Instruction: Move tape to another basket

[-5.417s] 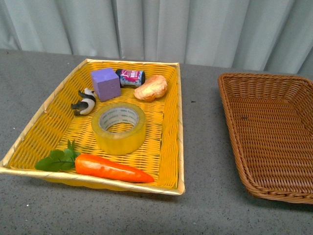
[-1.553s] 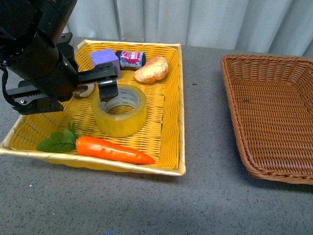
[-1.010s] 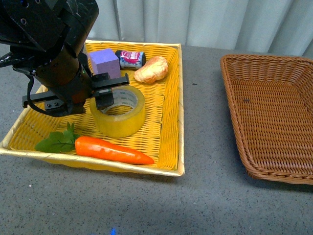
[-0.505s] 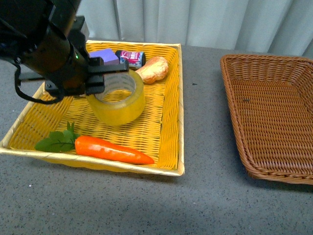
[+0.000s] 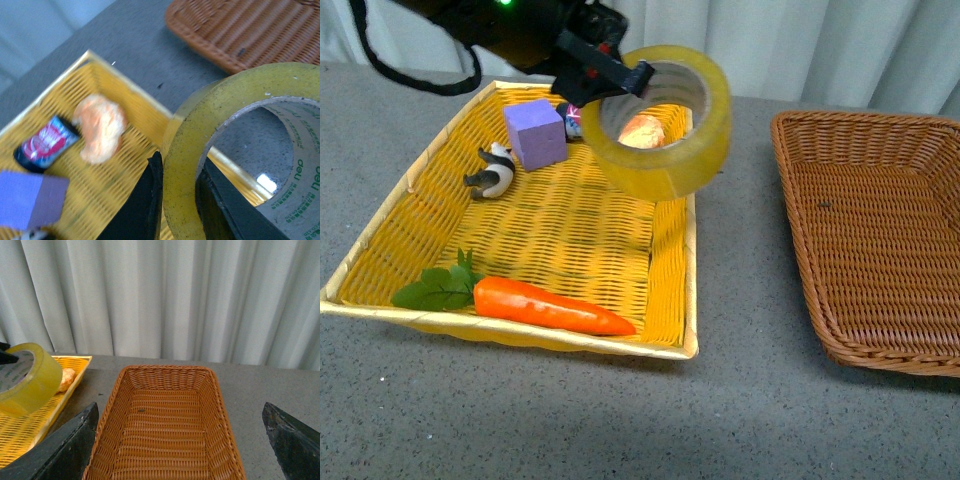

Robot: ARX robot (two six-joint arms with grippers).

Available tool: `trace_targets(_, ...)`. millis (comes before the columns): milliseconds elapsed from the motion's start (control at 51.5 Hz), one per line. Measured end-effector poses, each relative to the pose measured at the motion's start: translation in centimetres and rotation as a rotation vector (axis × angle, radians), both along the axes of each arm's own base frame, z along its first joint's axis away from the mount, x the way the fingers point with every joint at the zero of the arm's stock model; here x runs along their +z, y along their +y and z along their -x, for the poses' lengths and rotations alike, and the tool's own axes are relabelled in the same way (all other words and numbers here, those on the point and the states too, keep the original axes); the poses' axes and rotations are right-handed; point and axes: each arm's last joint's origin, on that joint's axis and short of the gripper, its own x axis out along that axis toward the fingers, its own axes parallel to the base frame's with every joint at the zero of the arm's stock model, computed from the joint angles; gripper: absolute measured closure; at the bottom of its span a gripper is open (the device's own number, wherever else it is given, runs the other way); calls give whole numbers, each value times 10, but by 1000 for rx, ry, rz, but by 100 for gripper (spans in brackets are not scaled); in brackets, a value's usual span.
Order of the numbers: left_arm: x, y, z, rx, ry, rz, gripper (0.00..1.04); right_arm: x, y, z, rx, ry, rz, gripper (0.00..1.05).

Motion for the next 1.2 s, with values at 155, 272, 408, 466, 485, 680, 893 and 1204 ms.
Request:
trace_targets(155,3,-31,0,-220,-73,-84,89,0,0,0,0,0,0,9)
trace_targets(272,0,-53,-2,-318,-101,-126,89,0,0,0,0,0,0,9)
trace_targets(408,4,-77,-10,-318,-232,-158,89,0,0,0,0,0,0,9)
trace_targets(466,6,-78,-11,-314,-244,-164,89,0,0,0,0,0,0,9)
trace_targets(485,7,-78,-11,-314,-246,-164,89,0,0,0,0,0,0,9)
trace_targets(680,7,-78,-11,-314,-248,-167,89,0,0,0,0,0,0,9)
trace_targets(893,7,-77,-12,-311,-249,-169,89,9,-3,-13,18,140,141,9)
trace_targets(1204,7,-78,-11,-314,-249,-168,89,54,3,-101,116,340,79,9)
